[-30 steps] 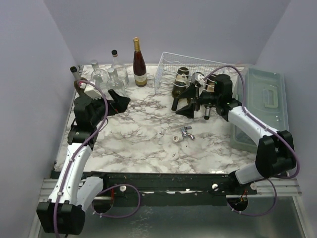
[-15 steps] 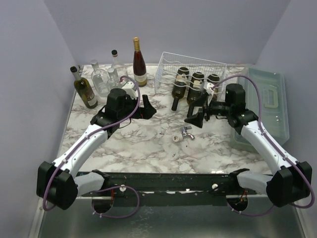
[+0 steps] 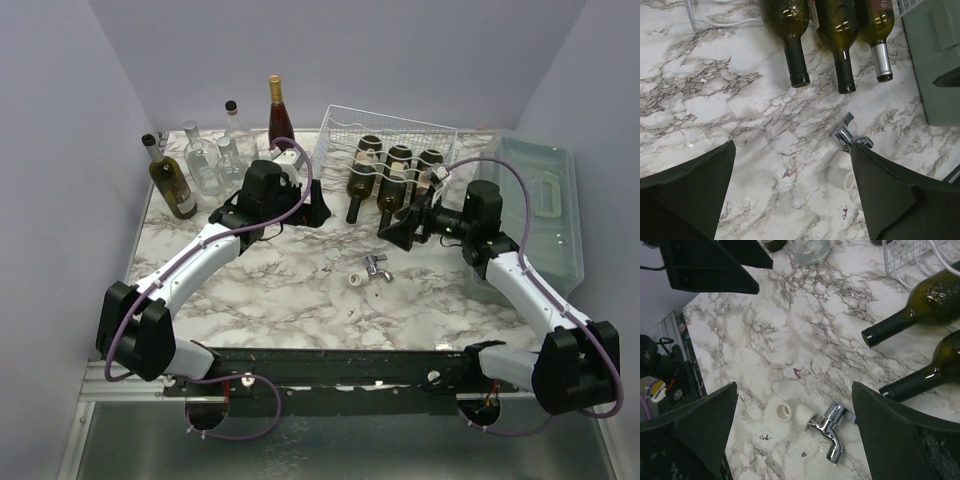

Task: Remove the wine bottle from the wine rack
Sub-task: Pick up the wine bottle from the wine rack.

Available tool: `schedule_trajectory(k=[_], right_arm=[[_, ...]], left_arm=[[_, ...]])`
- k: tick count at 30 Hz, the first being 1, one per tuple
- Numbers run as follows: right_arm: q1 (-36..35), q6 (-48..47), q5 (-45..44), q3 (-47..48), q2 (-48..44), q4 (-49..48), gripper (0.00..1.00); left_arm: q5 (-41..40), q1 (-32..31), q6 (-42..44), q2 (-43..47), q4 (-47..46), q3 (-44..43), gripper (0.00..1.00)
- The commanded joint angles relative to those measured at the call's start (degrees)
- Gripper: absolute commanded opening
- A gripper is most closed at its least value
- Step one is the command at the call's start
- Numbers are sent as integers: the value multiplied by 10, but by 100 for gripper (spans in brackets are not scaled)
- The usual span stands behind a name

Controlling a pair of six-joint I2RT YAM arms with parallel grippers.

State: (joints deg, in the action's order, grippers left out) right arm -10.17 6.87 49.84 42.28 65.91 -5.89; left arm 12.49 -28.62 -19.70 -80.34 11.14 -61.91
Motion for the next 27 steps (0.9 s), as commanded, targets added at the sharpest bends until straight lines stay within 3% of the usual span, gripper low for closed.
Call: schedule_trajectory(k=[1,7,14,16,20,27], right_arm=[[-14,40,-38,40,57,4,99],[-95,9,-183,162,154,135,99],[-188,138,-512,272,273,205,99],[-197,173,-566,303,308,229,99],[-198,227,-600,351,372,258,99],[-198,280,-603,364,427,223,98]], left_arm=[[-8,11,32,38,24,-12,99],[66,85,22,90,85,0,99],[-1,123,89,213,43,93,99],[-19,124,107,235,37,98,99],[-44,126,119,256,38,103,99],[-16,126,107,251,34,102,99]])
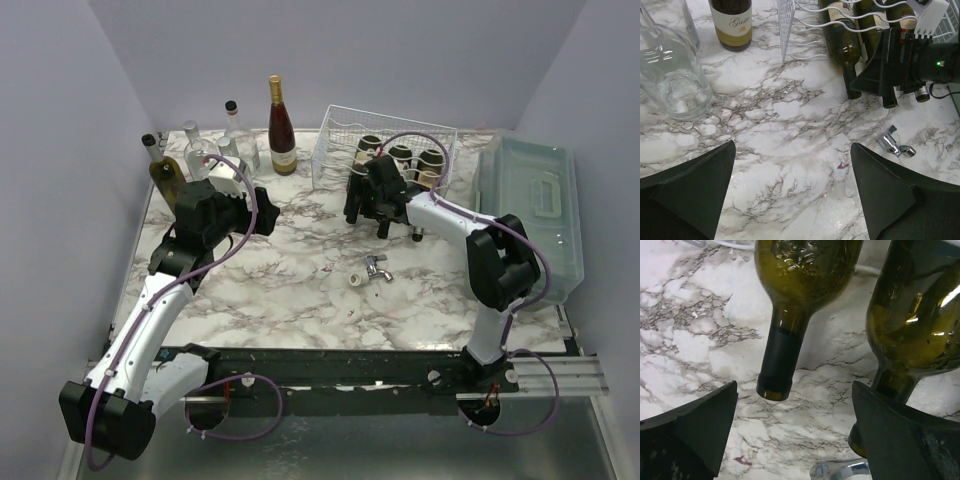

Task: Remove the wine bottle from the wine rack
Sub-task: Pick up the wine bottle from the wine rack.

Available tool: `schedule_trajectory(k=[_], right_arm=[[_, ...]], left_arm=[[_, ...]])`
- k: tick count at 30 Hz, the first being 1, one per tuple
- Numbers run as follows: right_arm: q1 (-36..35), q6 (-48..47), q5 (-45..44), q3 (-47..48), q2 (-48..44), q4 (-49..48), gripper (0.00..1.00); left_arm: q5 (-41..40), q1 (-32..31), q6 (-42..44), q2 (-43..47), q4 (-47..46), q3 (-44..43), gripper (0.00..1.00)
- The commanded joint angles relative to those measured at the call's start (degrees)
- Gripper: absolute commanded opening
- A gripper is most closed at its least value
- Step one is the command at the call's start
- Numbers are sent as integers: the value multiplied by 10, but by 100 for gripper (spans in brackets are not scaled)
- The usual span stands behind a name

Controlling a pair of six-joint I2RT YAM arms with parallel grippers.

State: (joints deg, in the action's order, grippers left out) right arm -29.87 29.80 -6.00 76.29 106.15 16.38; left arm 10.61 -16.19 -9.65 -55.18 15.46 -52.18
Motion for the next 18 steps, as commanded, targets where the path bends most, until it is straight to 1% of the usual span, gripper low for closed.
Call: schedule_trajectory(k=[1,8,9,11,16,18], right_arm=[[-1,49,-46,26,30,-5,98],[-1,70,-50,40,64,-21,95],[-1,76,-50,40,68,-24,92],[-1,78,-49,39,75,-39,90],[-1,94,-49,47,90,-58,78],[-1,107,-53,45,93,-70,75]], left_arm=[[4,2,5,-1,-9,4,99],[3,3,5,3,-10,5,99],[1,3,6,4,-10,5,99],[-1,3,7,4,-10,5,99],[1,4,7,4,-10,5,99],[3,4,7,5,-9,5,99]])
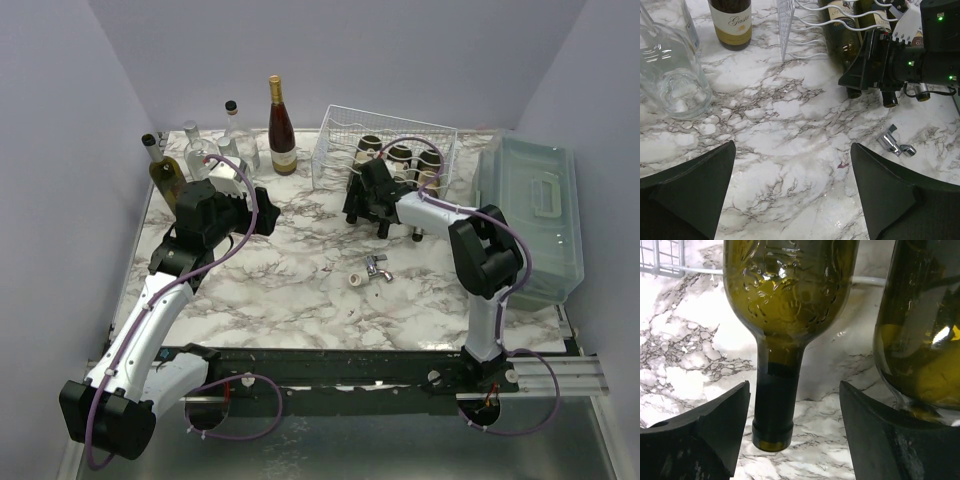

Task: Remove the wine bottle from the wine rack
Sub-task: Pick up the wine bottle from the wine rack.

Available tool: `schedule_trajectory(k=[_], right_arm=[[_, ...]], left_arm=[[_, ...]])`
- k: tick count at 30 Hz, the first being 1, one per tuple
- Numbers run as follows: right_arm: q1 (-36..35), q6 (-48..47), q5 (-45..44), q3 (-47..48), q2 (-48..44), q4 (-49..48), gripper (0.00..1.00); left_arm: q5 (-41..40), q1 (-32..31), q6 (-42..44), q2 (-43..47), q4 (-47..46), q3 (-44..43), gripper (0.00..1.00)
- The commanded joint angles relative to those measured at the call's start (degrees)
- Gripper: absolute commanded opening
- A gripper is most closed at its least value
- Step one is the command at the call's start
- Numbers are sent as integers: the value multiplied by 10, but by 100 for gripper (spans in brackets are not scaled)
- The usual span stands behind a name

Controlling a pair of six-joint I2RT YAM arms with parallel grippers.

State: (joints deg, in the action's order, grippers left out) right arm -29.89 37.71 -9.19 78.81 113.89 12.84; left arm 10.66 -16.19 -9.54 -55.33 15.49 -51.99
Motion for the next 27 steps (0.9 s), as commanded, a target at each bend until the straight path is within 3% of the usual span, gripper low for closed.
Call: schedule_trajectory(k=[1,7,17,27], right_arm=[[-1,34,-26,17,16,-45,73],[0,64,-38,-8,26,-107,67],[-1,76,-53,33,73,-74,61],[0,88,-51,26,80,-78,46]], left_arm=[[3,4,5,7,-10,3,99],[2,5,6,12,-10,3,99],[5,6,7,16,-11,4,99],[7,7,7,14,-12,5,99]])
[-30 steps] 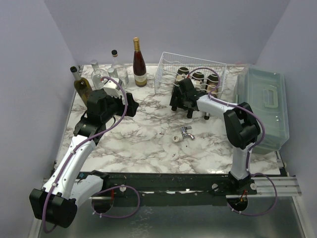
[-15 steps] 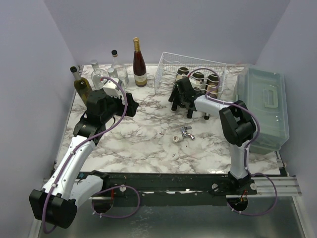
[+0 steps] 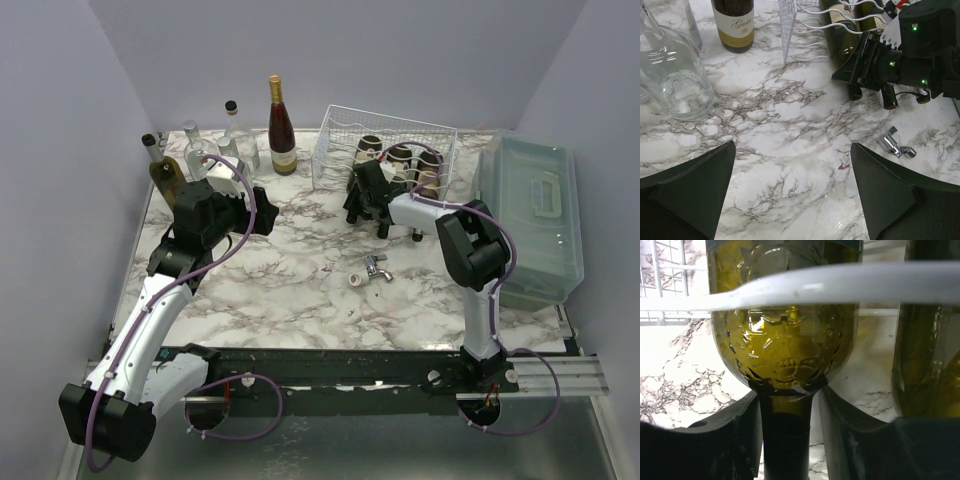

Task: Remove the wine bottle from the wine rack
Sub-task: Pick up the wine bottle from the wine rack.

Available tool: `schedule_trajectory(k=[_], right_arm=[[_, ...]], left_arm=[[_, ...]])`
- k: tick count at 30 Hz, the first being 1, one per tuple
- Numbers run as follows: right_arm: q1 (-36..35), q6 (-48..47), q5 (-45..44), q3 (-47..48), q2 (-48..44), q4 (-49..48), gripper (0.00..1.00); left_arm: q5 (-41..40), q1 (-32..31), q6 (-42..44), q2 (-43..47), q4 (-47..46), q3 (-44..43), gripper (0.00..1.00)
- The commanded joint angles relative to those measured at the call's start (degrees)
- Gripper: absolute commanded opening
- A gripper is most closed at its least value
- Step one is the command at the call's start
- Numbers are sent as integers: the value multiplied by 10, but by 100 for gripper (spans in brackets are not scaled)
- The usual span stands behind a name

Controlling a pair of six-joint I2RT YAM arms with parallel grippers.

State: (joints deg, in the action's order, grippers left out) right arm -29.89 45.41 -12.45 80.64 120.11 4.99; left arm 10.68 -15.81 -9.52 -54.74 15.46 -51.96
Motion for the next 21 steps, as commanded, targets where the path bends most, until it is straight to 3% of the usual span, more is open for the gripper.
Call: schedule_trajectory(k=[1,5,9,21], right_arm=[[-1,12,-18,7,16,1,42],[-1,14,-11,0,8,1,25],[-1,20,4,-15,-9,0,0],[-1,26,52,-63,-88,1,0]], left_arm=[[7,3,6,8,-11,5,99],[5,4,6,8,-11,5,99],[4,4,7,8,-12,5,99],[5,6,8,5,-12,5,99]])
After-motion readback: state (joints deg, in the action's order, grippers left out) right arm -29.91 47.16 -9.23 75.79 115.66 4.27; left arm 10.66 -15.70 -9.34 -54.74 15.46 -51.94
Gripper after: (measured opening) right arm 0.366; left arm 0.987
